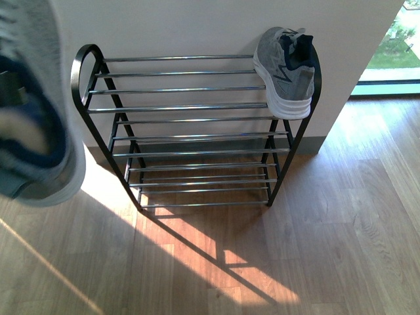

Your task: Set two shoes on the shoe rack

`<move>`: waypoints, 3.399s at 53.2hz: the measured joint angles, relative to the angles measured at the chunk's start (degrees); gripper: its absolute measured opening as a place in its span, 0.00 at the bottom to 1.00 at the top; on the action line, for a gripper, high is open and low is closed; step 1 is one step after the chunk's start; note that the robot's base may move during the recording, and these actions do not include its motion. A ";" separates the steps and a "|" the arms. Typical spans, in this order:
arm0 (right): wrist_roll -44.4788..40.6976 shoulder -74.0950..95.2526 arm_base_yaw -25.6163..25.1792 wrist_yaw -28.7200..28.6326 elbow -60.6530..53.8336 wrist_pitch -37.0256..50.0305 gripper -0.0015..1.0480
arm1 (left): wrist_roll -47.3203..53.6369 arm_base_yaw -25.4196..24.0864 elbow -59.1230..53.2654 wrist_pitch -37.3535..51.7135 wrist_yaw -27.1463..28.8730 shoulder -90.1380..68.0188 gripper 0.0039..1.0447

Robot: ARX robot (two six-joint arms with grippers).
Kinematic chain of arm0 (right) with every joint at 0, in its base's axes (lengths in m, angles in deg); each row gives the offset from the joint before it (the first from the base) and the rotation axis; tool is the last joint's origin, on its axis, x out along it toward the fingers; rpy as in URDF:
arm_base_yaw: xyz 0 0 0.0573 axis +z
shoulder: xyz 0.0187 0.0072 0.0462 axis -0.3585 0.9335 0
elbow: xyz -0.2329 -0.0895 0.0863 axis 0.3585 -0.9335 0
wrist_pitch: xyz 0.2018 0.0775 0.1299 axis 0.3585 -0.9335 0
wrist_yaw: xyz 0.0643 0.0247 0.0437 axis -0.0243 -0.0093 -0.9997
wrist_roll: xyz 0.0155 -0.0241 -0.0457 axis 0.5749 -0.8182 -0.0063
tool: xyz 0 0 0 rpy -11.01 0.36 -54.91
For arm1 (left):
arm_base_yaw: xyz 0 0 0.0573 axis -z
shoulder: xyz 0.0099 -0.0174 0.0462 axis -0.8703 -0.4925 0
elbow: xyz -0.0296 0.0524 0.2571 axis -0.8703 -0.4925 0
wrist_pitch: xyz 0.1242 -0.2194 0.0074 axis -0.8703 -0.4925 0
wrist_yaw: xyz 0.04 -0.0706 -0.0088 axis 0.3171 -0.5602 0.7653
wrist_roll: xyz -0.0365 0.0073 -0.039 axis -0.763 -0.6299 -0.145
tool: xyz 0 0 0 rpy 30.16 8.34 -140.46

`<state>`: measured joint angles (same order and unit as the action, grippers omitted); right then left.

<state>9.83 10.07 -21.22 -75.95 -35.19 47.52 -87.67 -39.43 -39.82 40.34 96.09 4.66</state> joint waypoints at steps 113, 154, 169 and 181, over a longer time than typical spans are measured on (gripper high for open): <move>-0.02 -28.83 0.11 0.04 0.00 -28.70 0.02 | -3.80 3.69 82.77 -15.34 -19.37 -71.93 0.89; -0.02 -28.83 0.11 0.04 0.00 -28.70 0.02 | 5.97 6.32 11.21 0.24 15.08 0.90 0.91; -0.04 -28.83 0.11 0.07 0.00 -28.74 0.02 | 13.33 3.82 -5.05 20.79 4.79 16.68 0.65; -0.04 -28.83 0.11 0.02 0.00 -28.74 0.02 | 16.90 -3.52 -12.94 22.05 -2.14 25.51 0.29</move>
<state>9.79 -18.76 -21.11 -75.93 -35.19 18.77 -70.77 -42.95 -52.76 62.39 93.95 30.17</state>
